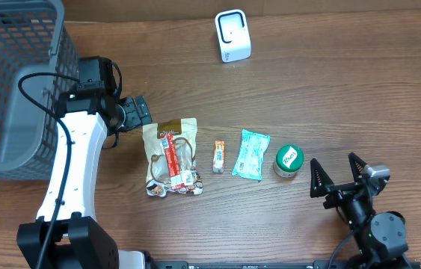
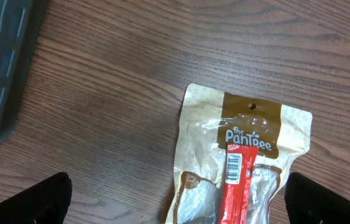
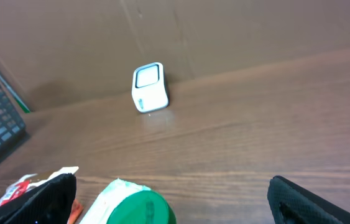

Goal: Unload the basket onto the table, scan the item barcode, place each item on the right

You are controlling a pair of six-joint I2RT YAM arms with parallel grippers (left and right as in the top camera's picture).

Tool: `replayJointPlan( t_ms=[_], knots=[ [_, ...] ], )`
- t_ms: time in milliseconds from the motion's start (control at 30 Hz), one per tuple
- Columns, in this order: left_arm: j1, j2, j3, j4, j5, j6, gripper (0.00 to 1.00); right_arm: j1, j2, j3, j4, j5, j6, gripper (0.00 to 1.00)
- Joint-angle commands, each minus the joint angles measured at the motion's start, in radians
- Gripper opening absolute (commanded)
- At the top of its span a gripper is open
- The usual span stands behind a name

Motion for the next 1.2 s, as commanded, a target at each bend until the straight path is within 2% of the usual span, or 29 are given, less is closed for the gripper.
replayJointPlan(
  t_ms=[0,300,533,700,833,1100,1167],
  knots=[
    [-0.002,-0.003,0.014,0.005,-0.008,0.008,1.0,-0.003,0.004,0.217,-0.104,0.07,0.036,1.0],
    [-0.002,-0.003,0.014,0.005,-0.008,0.008,1.0,-0.003,0.238,0.803,-0.536,0.147,0.07,1.0],
    [-0.002,-0.003,0.014,0.005,-0.008,0.008,1.0,-0.003,0.55,1.279,-0.94,0.104,0.15,1.0],
    [-0.002,-0.003,0.014,0.005,-0.008,0.008,1.0,-0.003,0.801,1.645,-1.281,0.085,0.144,1.0],
    [-0.002,-0.003,0.014,0.005,-0.008,0.008,1.0,-0.003,0.921,1.744,-1.368,0.073,0.141,1.0],
    [-0.002,-0.003,0.014,0.005,-0.008,0.008,1.0,-0.003,1.08,1.747,-1.388,0.062,0.138,1.0],
    [-0.002,-0.003,0.014,0.005,-0.008,0.008,1.0,-0.003,1.111,1.747,-1.389,0.06,0.142,0.94]
  ],
)
